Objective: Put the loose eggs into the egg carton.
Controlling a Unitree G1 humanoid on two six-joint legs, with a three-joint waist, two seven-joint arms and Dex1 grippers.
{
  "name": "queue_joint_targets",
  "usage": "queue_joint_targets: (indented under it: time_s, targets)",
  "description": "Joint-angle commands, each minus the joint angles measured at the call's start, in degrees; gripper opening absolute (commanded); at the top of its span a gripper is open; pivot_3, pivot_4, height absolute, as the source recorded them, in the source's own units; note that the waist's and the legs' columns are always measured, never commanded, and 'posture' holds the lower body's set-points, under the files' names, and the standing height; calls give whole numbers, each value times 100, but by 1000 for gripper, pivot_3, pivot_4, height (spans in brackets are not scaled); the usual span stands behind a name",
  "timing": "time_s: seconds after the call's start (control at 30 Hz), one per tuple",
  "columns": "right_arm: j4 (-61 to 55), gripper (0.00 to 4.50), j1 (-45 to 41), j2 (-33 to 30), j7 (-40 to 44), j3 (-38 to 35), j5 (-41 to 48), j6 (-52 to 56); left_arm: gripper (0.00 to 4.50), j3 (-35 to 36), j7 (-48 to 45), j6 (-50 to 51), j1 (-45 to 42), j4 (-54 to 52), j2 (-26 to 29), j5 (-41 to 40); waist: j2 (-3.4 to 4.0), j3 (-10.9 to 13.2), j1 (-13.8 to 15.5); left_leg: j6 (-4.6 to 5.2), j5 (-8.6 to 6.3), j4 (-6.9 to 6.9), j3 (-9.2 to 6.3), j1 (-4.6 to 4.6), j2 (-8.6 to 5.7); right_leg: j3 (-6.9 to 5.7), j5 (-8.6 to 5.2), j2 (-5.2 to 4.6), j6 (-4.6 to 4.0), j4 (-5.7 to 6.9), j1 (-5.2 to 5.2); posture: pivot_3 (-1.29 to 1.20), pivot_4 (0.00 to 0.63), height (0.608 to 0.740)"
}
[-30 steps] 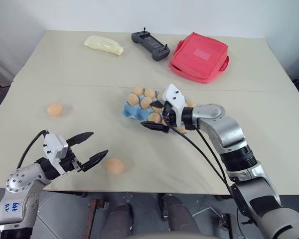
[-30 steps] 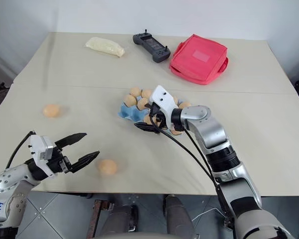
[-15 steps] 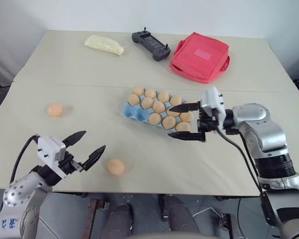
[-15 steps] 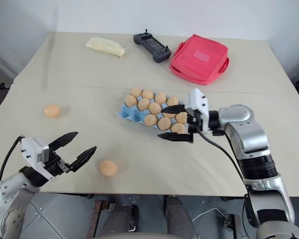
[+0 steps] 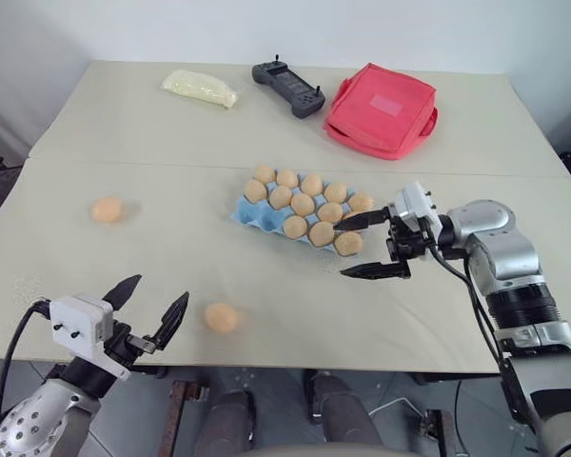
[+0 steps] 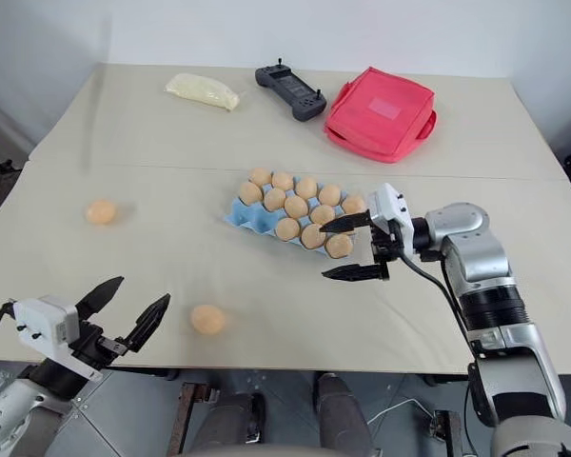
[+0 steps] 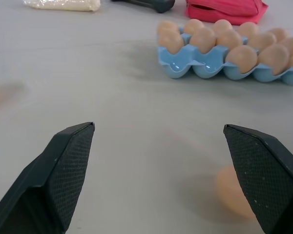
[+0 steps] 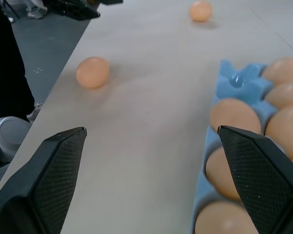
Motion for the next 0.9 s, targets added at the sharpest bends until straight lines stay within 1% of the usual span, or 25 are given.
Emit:
queue_joint_targets:
  time_s: [0.03, 0.1, 0.4, 0.7, 0.9]
  targets:
    - [51, 4493, -142, 32, 333, 30, 15, -105, 4500, -334, 286, 324, 89, -474, -53, 6, 0, 0, 7, 0, 0, 0, 0, 0, 0, 0, 11, 0, 20, 0, 0, 0, 150, 740]
    - [92, 4493, -178, 37, 332, 53, 6, -120, 4500, -546, 499, 610, 30, -594, -33, 64, 0, 0, 14, 0, 0, 2, -1, -2, -1, -1, 28, 0, 50, -1, -1, 0, 150, 740]
    - [-50, 4493, -126, 12, 270, 58, -7, -10, 4500, -1375, 1129, 1832, -702, -857, 234, 196, 1, 0, 15, 0, 0, 9, -1, 2, -1, -1, 29, 7, 50, 10, 1, 0, 150, 740]
    - [-205, 4493, -15, -34, 130, 20, -20, 83, 4500, -1610, 1473, 2852, -1464, -908, 274, 88, 1, 0, 16, 0, 0, 13, -2, 3, -1, -1, 30, 7, 52, 18, 0, 0, 150, 740]
    - [-321, 4493, 73, -70, 59, -41, -4, 148, 4500, -1596, 1479, 3401, -1699, -855, 311, 32, 1, 0, 20, 0, 0, 19, -1, 3, -2, -2, 30, 7, 53, 23, 0, 0, 150, 740]
